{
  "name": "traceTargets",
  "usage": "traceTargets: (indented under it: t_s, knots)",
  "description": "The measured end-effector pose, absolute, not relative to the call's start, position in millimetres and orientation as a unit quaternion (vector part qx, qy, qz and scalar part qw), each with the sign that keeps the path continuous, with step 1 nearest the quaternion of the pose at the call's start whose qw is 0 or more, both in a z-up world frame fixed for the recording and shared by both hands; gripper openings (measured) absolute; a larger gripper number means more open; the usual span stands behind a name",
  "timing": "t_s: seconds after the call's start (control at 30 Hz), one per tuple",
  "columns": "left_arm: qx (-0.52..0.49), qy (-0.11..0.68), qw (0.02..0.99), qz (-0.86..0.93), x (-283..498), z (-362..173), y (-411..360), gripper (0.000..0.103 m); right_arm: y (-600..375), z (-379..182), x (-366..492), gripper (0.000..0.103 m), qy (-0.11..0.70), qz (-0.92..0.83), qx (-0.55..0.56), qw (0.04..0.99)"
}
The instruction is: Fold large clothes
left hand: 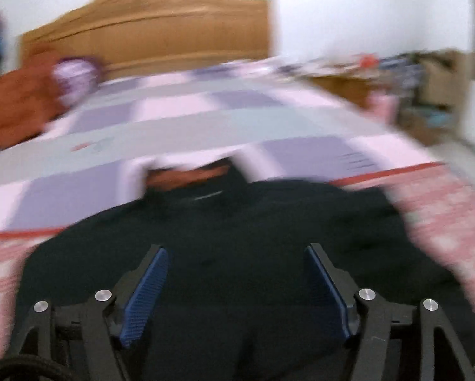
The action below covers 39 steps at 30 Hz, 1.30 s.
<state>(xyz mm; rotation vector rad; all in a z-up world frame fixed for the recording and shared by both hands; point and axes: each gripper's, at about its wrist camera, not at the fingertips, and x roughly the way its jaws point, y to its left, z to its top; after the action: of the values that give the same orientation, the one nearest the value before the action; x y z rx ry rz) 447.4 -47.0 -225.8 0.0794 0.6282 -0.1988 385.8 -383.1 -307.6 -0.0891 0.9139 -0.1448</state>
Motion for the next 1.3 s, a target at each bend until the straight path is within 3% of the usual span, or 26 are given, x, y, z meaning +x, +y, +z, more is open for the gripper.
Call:
traceTargets:
  t_s: [0.23, 0.37, 0.53, 0.6, 0.7, 0.9, 1.07, 1.17, 1.3]
  knots:
    - [0.01, 0.349, 0.936, 0.056, 492, -254, 76, 0.075, -311, -279, 445, 0.098, 0.388, -0.015, -0.053, 0.92]
    - [-0.032, 0.416, 0.907, 0.061, 514, -300, 97, 0.075, -235, -265, 497, 0.098, 0.362, 0.039, -0.062, 0.929]
    - [-0.028, 0.403, 0.913, 0.053, 501, -318, 91, 0.081, -161, -302, 548, 0.098, 0.394, 0.073, -0.138, 0.906]
    - [-0.042, 0.4, 0.914, 0.047, 500, -320, 98, 0.094, -182, -328, 565, 0.098, 0.426, 0.039, -0.139, 0.893]
    - [-0.059, 0.399, 0.915, 0.023, 502, -324, 112, 0.102, -232, -335, 568, 0.097, 0.414, -0.004, -0.112, 0.903]
    - [-0.045, 0.37, 0.928, 0.019, 488, -331, 109, 0.103, -296, -352, 573, 0.097, 0.451, -0.041, -0.039, 0.891]
    - [-0.075, 0.362, 0.929, 0.023, 483, -347, 115, 0.103, -266, -342, 570, 0.097, 0.429, -0.069, -0.121, 0.892]
    - [-0.088, 0.362, 0.928, 0.019, 485, -350, 120, 0.103, -228, -309, 542, 0.097, 0.341, -0.114, -0.182, 0.915]
    - [-0.081, 0.359, 0.929, 0.025, 484, -351, 118, 0.103, -145, -282, 528, 0.097, 0.297, 0.029, -0.159, 0.941]
